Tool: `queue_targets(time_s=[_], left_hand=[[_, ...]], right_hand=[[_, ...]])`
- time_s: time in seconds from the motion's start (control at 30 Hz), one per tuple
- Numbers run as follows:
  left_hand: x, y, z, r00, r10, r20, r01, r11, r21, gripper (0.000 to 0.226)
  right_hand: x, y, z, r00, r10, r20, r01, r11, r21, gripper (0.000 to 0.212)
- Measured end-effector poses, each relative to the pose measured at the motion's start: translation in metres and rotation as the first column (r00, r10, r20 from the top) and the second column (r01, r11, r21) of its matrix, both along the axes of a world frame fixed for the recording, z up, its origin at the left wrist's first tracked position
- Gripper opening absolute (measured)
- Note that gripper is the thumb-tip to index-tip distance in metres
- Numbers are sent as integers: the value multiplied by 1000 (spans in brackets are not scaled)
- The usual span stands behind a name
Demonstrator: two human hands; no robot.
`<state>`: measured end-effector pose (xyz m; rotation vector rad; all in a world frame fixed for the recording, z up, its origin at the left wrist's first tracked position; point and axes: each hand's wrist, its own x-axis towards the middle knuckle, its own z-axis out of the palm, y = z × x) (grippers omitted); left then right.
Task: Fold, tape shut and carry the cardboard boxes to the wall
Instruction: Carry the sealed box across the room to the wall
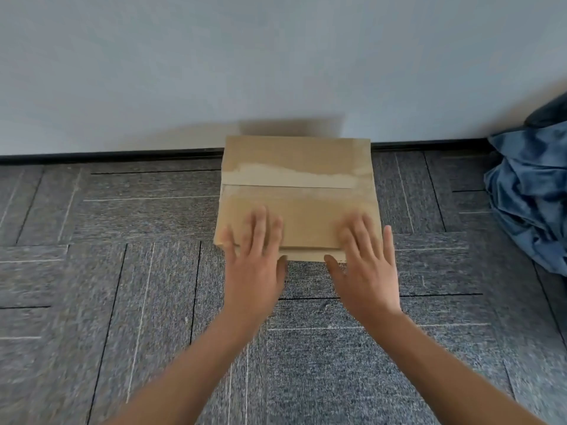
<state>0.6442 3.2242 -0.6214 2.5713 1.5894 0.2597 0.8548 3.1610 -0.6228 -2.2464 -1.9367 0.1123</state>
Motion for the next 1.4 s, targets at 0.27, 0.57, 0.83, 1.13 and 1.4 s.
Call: queue_targets(time_s=[0.27, 0.57, 0.83, 1.13, 1.4], left_hand=[[18, 36, -20, 995, 47, -88, -47, 999, -5, 80], [29, 60, -6, 979, 24, -202, -54, 988, -142, 97], [41, 70, 30, 965, -34, -258, -72, 917, -392, 108], [62, 1, 229, 963, -95, -252, -43, 870, -491, 80], [139, -121, 534, 946, -293, -138, 111, 693, -713, 73]], right_hand=[[8, 36, -8, 1000, 9, 3, -9, 998, 67, 61], [24, 60, -6, 999, 27, -31, -26, 999, 19, 61], [45, 78, 30, 989, 99, -106, -125, 955, -269, 72], [63, -21, 228, 982, -100, -160, -9, 822, -569, 70], [123, -206, 535, 809, -563, -171, 330, 675, -660, 67]])
